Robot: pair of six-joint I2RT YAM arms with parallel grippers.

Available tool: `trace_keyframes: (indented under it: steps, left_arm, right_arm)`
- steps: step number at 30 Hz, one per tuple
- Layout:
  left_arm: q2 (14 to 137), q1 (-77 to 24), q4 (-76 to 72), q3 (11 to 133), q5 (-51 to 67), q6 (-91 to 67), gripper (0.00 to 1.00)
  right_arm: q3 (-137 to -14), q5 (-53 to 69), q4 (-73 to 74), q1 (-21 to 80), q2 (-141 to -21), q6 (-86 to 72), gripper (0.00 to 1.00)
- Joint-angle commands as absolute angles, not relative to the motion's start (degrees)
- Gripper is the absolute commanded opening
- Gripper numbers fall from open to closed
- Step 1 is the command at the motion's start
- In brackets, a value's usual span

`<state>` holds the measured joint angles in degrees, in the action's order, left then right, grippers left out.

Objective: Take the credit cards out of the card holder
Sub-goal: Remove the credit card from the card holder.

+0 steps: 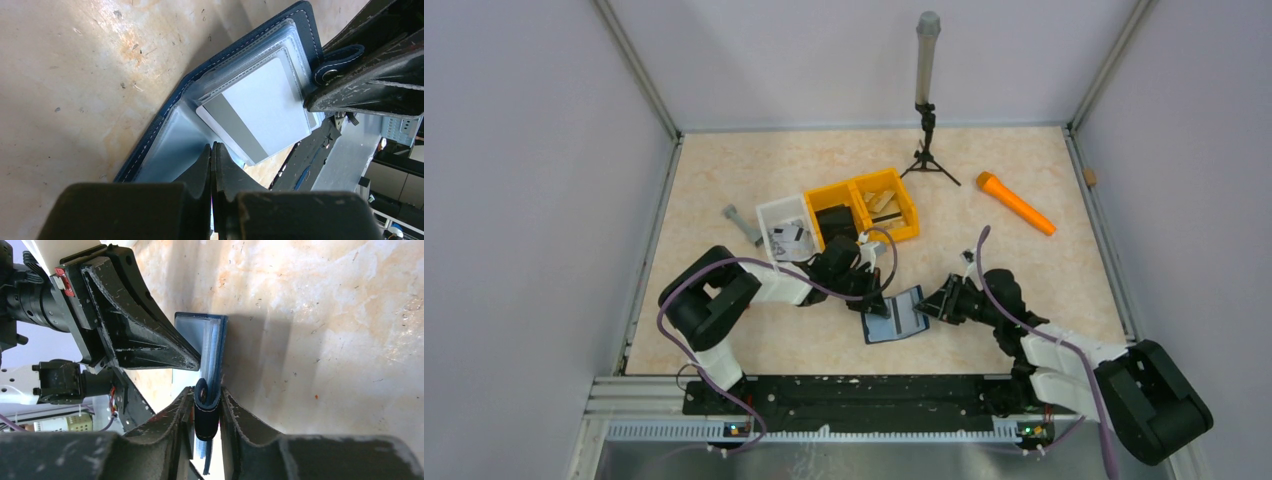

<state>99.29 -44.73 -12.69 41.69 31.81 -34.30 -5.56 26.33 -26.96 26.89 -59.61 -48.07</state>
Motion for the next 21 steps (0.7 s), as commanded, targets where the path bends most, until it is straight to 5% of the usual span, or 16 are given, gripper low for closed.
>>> trace_keyframes:
  steps: [1, 11, 21]
  left_arm:
    - [100.46, -44.98, -11.38, 43.07, 30.69, -32.78, 0.00]
    - [100.77, -44.96, -11.64, 43.08, 30.84, -32.94, 0.00]
    - [100.81, -45.07, -11.25, 43.59, 31.07, -32.72, 0.00]
  right_arm:
    - [-6.94, 25.66, -28.43, 26.98, -59.01, -47.30, 0.21]
    - [-7.38, 27.43, -29.92, 26.98, -61.56, -46.72, 0.30]
    - [-6.86, 27.33, -30.87, 26.98, -61.39, -47.47, 0.04]
